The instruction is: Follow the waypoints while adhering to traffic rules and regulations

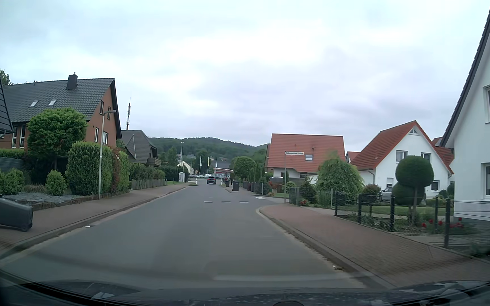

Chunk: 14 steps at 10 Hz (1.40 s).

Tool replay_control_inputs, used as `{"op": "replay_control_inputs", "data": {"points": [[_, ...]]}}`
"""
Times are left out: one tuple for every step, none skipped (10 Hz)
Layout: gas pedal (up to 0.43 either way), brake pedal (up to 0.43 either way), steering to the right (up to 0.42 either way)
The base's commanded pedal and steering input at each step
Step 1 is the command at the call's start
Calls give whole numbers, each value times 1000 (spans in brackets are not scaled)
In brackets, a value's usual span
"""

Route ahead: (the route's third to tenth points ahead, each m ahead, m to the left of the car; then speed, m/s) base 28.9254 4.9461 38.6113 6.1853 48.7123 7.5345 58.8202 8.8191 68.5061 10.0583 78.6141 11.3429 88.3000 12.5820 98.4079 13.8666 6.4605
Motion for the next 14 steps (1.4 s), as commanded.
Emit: {"op": "replay_control_inputs", "data": {"points": [[169,0,-90],[169,0,-87],[169,0,-81],[79,0,-74],[0,0,-68],[0,0,-62],[0,0,-52],[0,0,-42],[0,0,-35],[0,0,-33],[0,24,-30],[0,79,-25],[0,140,-16],[0,171,-14]]}}
